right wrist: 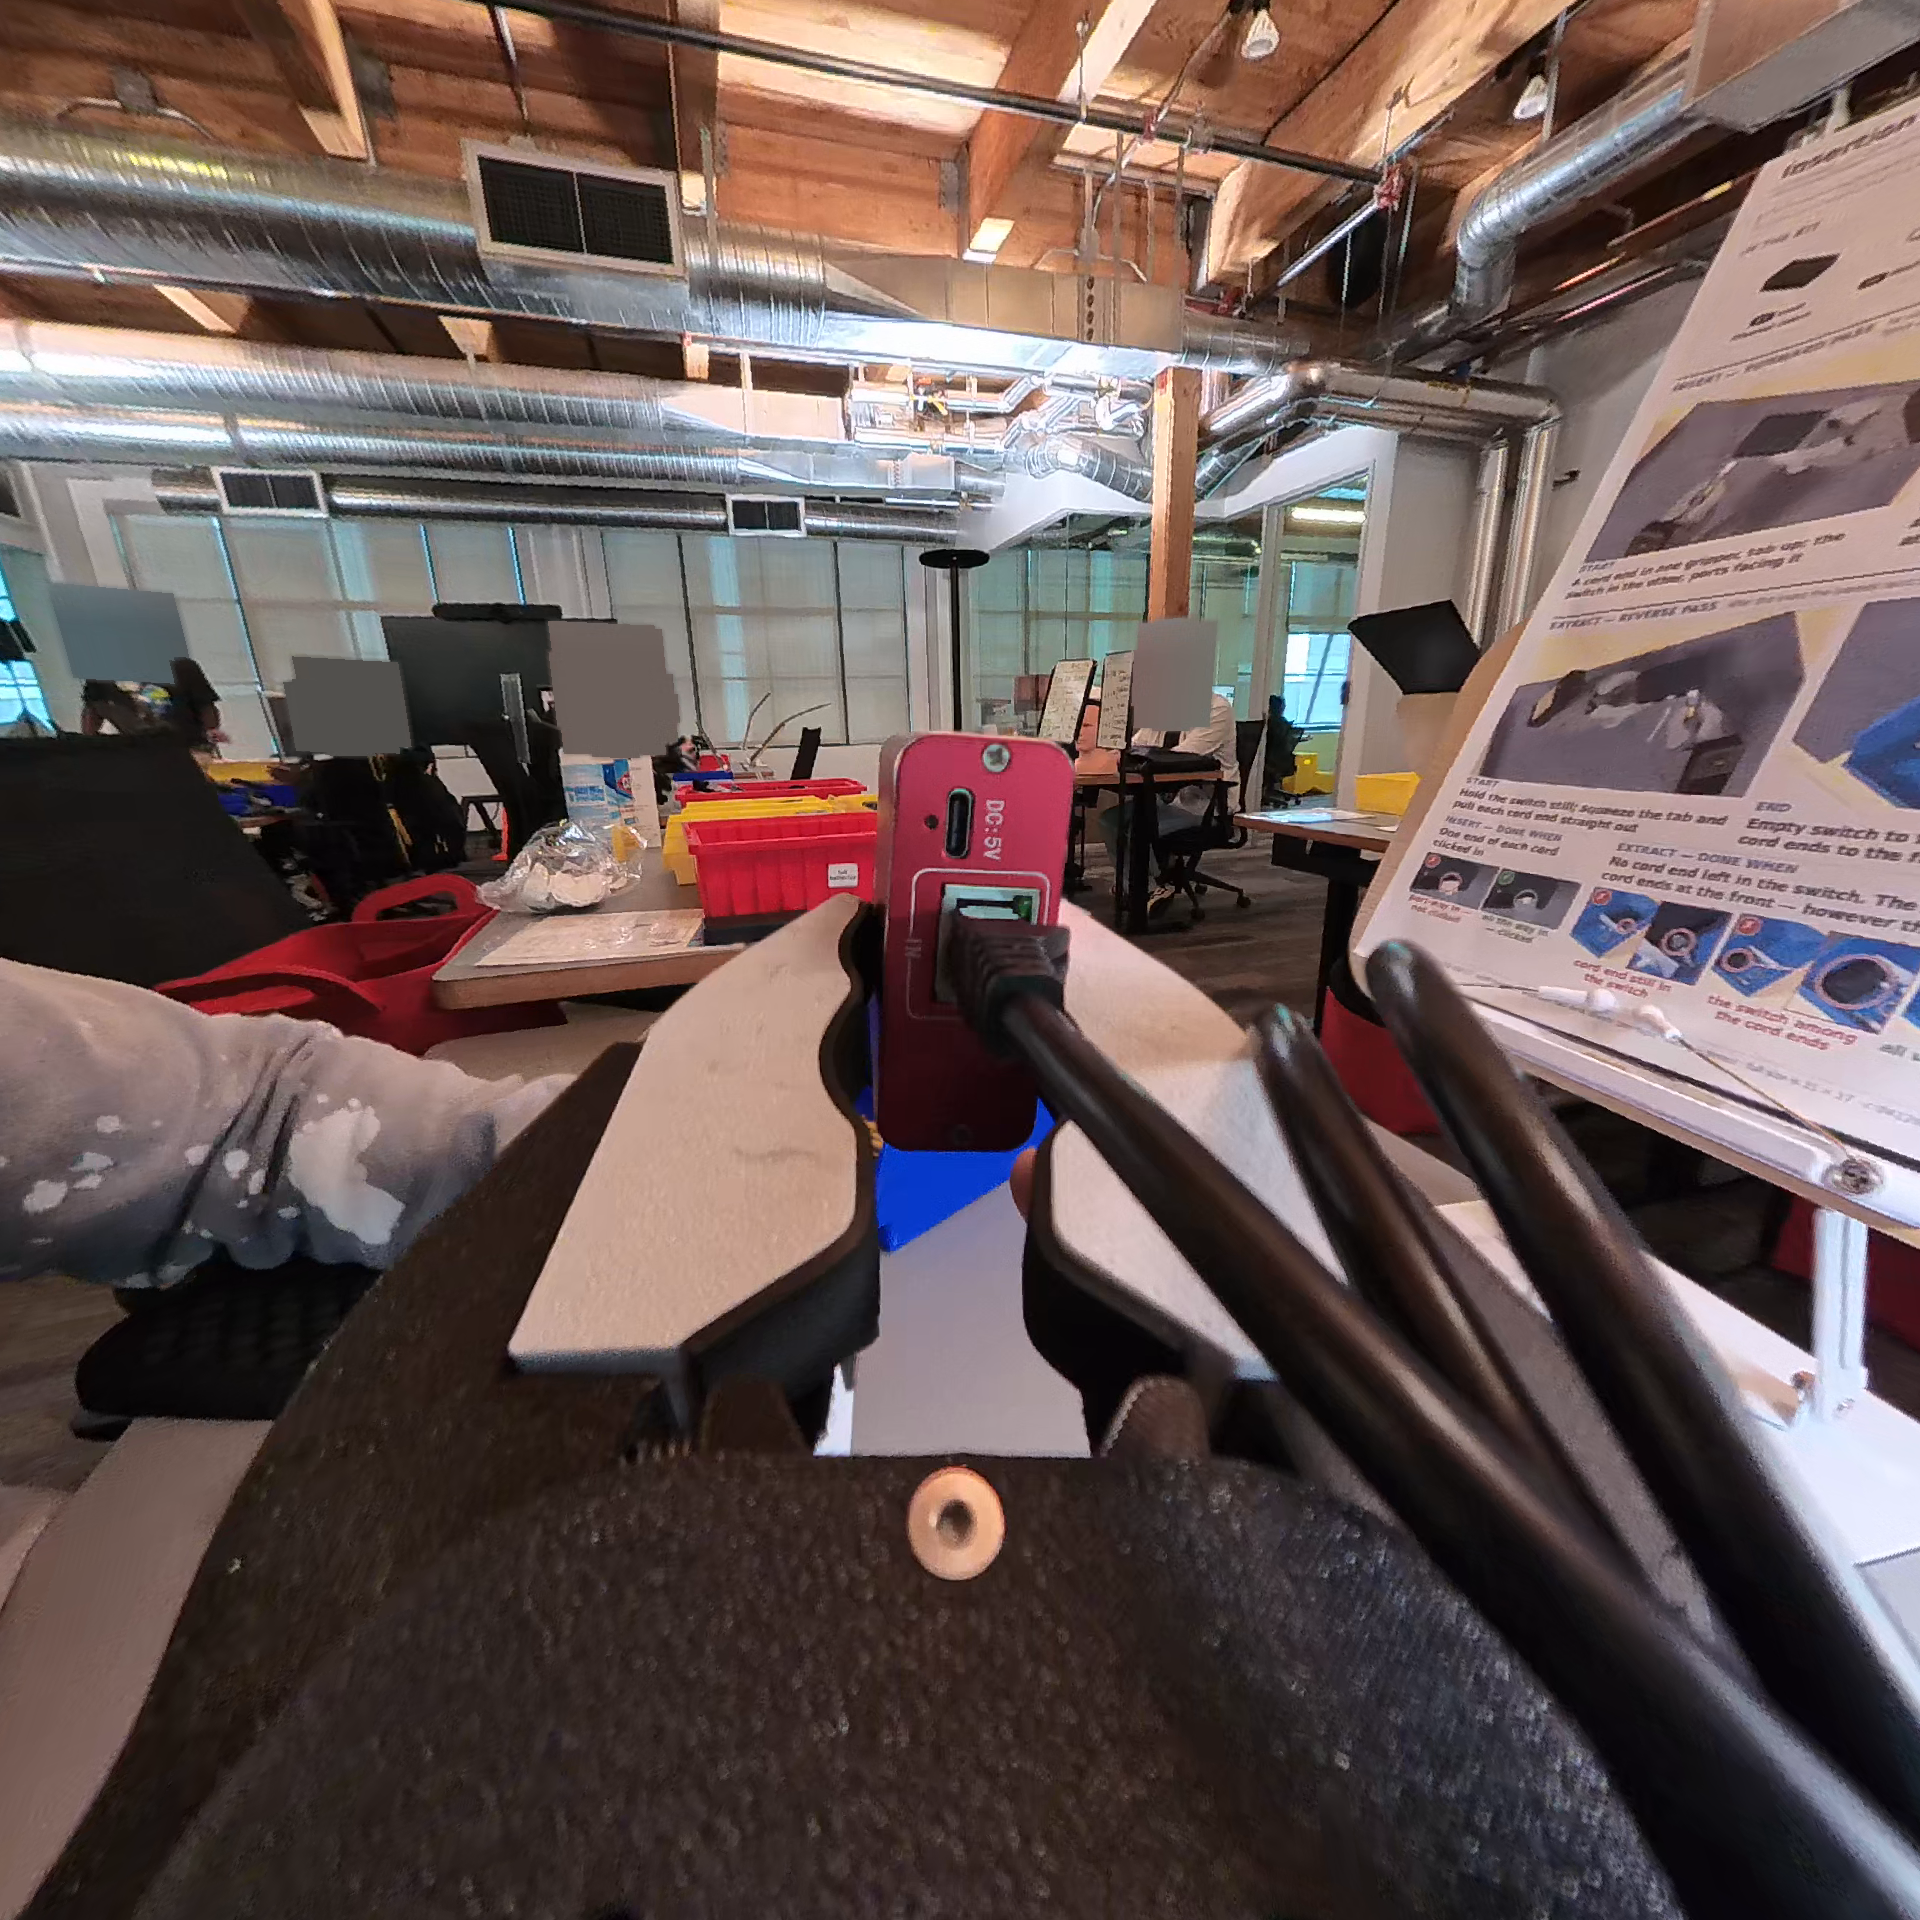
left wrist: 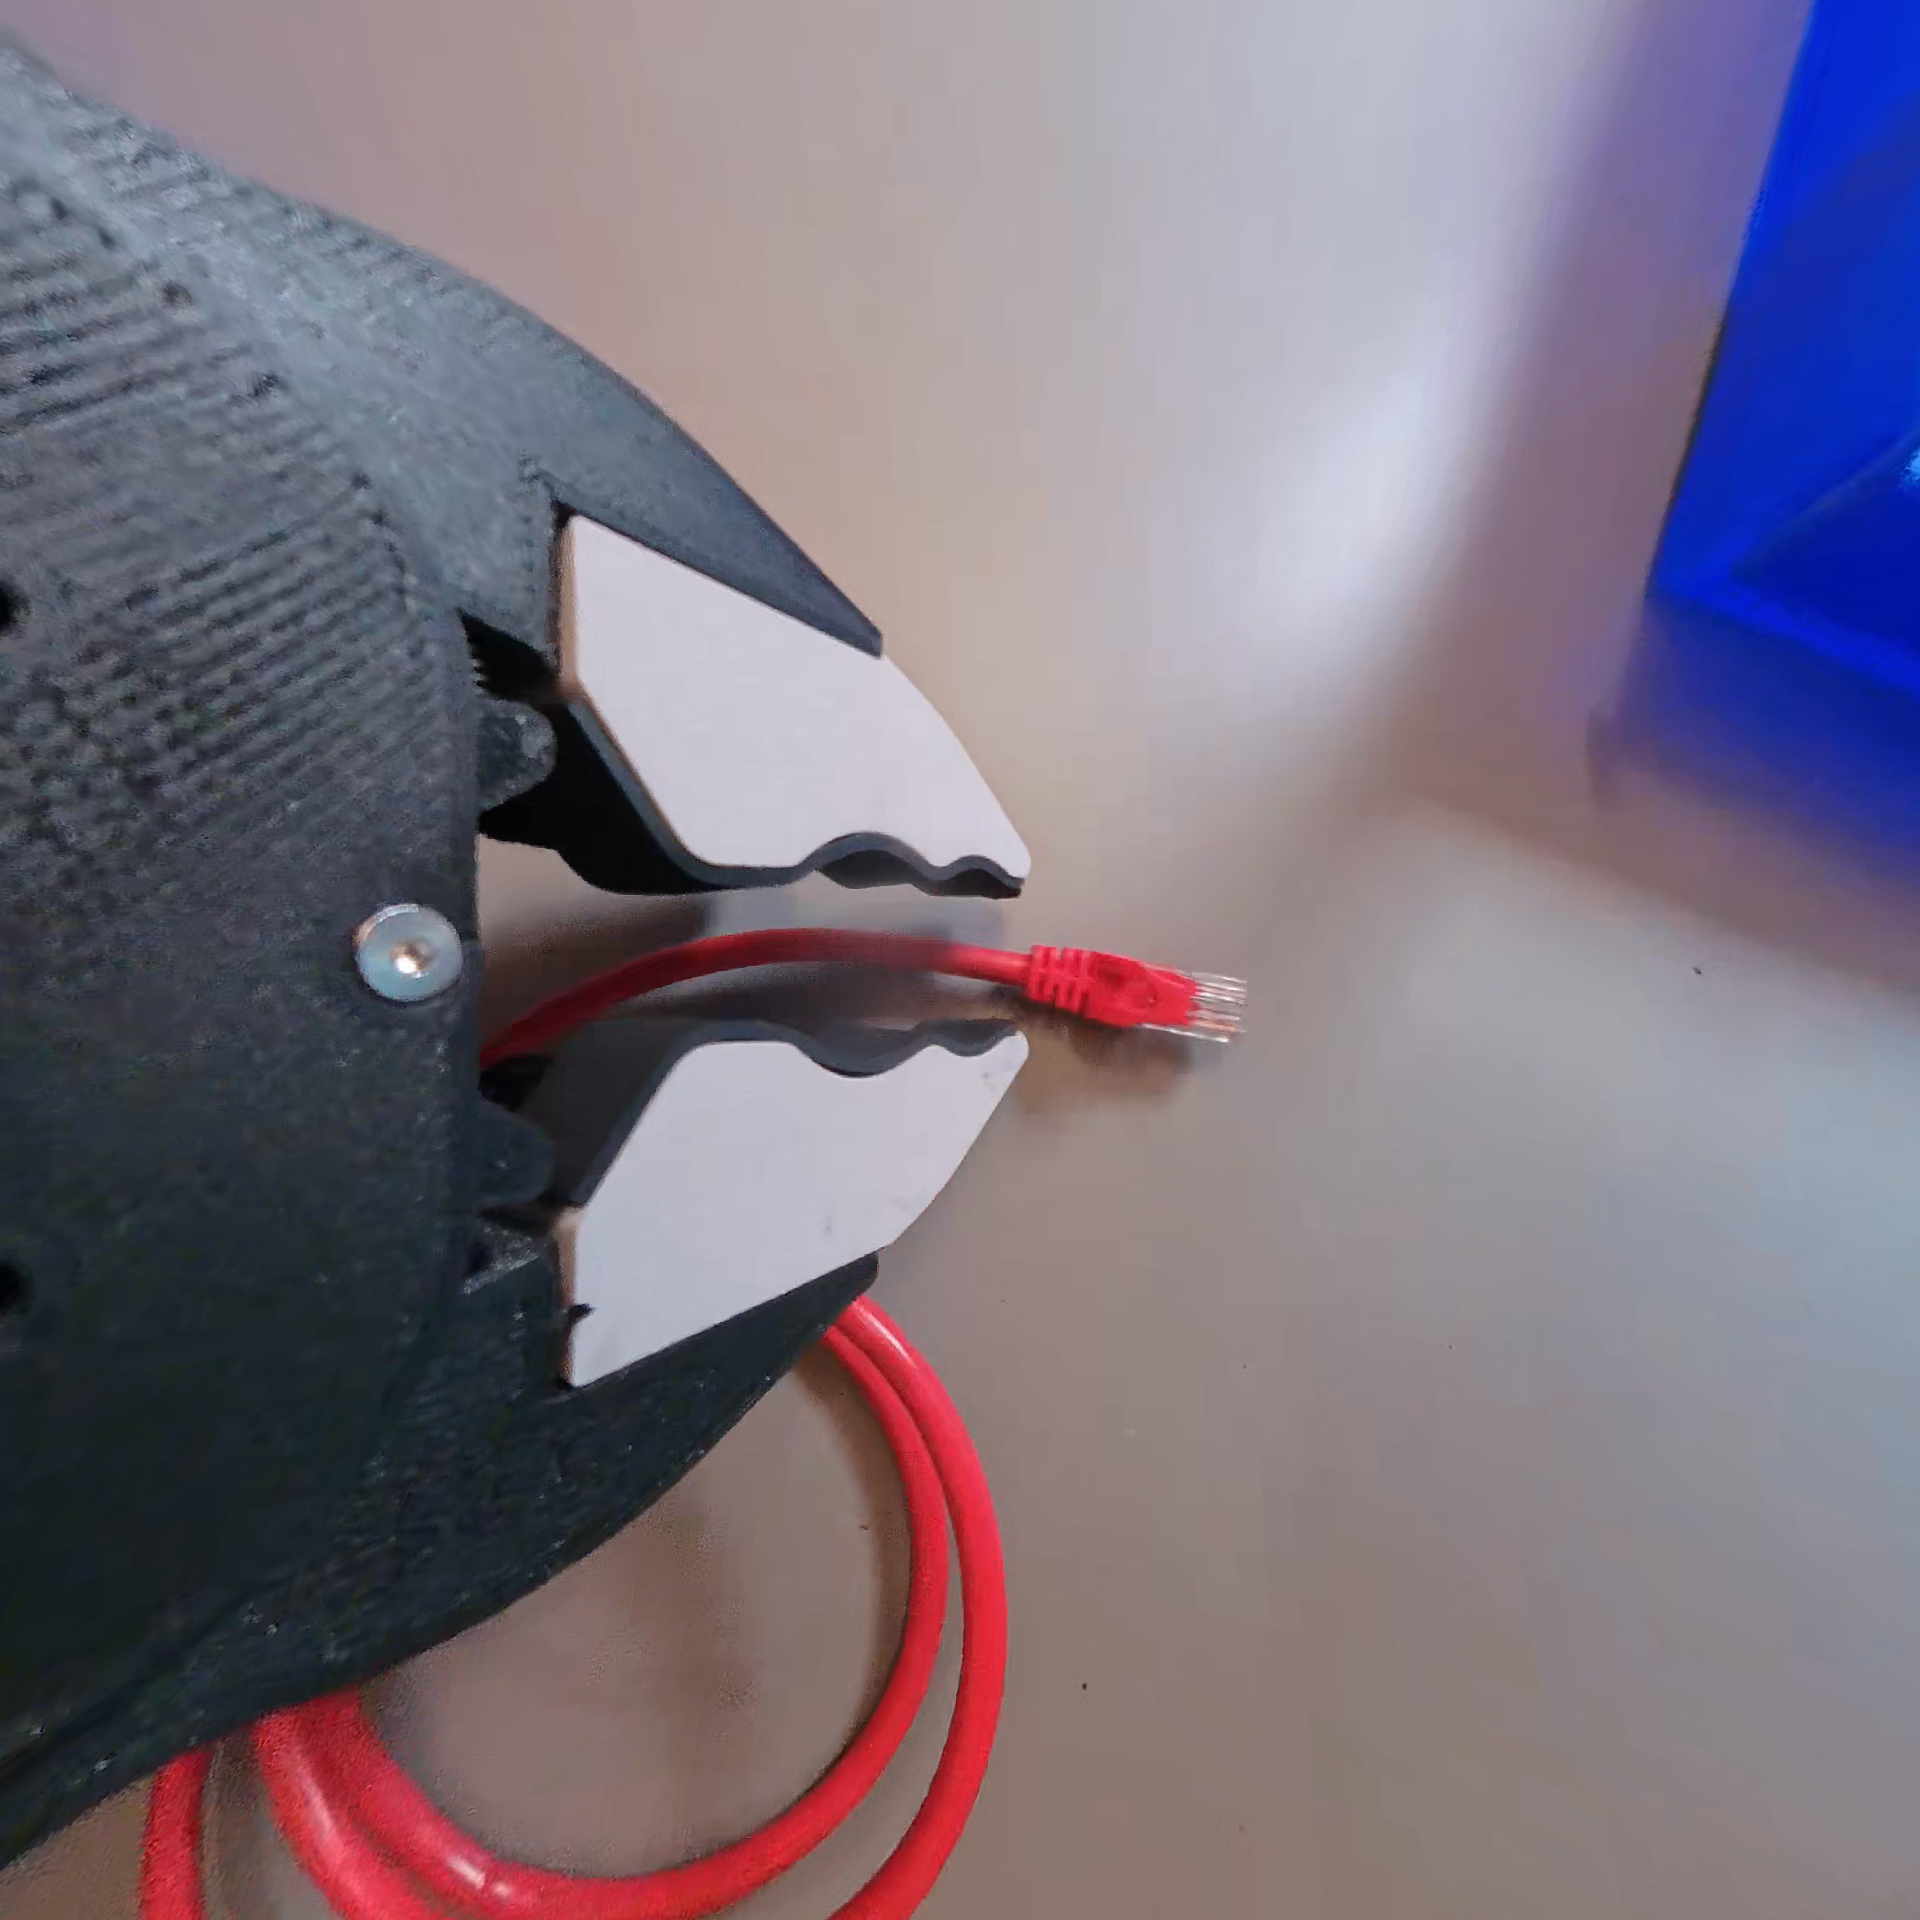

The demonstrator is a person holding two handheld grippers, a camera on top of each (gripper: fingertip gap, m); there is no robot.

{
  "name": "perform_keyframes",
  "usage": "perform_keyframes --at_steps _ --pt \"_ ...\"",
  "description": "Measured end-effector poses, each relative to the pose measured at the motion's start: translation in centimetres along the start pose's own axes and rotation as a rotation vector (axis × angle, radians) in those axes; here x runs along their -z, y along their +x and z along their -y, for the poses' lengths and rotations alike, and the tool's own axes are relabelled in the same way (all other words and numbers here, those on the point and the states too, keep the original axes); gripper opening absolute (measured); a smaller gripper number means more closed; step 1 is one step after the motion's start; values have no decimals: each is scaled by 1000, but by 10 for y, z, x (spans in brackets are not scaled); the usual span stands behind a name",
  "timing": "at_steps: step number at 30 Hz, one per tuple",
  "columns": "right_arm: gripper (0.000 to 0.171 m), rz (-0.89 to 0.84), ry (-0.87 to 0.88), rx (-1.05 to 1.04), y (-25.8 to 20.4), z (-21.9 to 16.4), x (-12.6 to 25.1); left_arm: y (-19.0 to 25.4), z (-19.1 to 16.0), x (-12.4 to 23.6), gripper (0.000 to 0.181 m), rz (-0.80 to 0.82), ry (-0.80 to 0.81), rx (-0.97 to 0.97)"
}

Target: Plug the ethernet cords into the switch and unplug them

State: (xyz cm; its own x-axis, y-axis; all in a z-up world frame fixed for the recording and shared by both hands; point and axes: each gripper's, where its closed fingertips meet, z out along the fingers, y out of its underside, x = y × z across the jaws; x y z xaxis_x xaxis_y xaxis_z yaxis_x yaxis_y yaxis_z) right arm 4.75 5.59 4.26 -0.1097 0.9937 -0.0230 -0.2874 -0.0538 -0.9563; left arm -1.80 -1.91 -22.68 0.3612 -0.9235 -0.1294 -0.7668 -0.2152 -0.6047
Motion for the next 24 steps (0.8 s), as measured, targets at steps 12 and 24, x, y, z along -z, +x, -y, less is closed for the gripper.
perform_keyframes --at_steps 12,24 --pt "25 7 3 -13 4 -3 3 -1 6 -10 12 47 5 -81" --pt "25 432 -188 5 -72 -15 16 48 115 104 12 -621 774 390"
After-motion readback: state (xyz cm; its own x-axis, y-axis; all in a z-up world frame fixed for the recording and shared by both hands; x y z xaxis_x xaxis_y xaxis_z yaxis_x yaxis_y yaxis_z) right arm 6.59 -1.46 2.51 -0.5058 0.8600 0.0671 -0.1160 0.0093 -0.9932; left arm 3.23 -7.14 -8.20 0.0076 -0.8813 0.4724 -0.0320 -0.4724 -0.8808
